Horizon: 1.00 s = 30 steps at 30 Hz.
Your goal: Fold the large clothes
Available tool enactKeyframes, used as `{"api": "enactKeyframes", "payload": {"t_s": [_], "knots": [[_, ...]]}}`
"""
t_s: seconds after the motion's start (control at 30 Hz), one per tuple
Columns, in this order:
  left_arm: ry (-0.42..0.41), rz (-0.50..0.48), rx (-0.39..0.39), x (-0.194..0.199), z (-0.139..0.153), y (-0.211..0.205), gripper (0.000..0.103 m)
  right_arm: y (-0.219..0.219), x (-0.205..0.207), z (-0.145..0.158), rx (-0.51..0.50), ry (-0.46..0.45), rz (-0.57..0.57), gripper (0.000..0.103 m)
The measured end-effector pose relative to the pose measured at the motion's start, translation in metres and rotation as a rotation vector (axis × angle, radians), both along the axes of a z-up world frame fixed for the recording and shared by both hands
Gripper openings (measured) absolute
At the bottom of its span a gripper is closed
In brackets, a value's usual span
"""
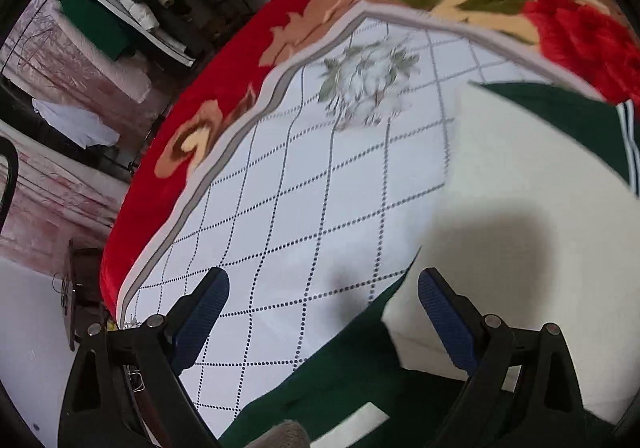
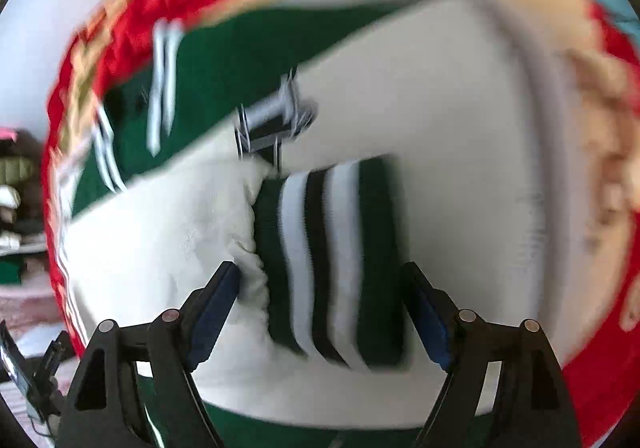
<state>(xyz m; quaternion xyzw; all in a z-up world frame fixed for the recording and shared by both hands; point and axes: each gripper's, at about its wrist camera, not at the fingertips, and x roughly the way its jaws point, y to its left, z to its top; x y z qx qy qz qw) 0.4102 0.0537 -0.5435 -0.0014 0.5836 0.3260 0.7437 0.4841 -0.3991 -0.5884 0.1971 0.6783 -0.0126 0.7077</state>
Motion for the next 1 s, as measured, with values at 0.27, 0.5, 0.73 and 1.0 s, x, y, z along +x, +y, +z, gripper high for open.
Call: {"api": "enactKeyframes", "payload": {"t_s": [0.27, 0.5, 0.73, 1.0], "knots": [[-0.020, -0.011, -0.085, 0.017, -0.030, 0.000, 0.097, -0.031, -0.043, 0.041, -0.113, -0.066, -0.219, 0.013], [-0.049, -0.075, -0.086, 0.008, -0.003, -0.006, 0.097, -0.029, -0.039, 0.059, -0.174, 0.076, -0.141, 0.045], [0.008, -0.029, -0.177, -0.028, -0.005, -0.004, 0.097, 0.037, -0.054, 0.128, -0.079, -0.027, 0.022, 0.073], [0.048, -0.117, -0.093, 0.079, -0.070, -0.005, 0.097, 0.091, -0.040, 0.055, 0.039, 0.034, -0.023, 0.072]]}}
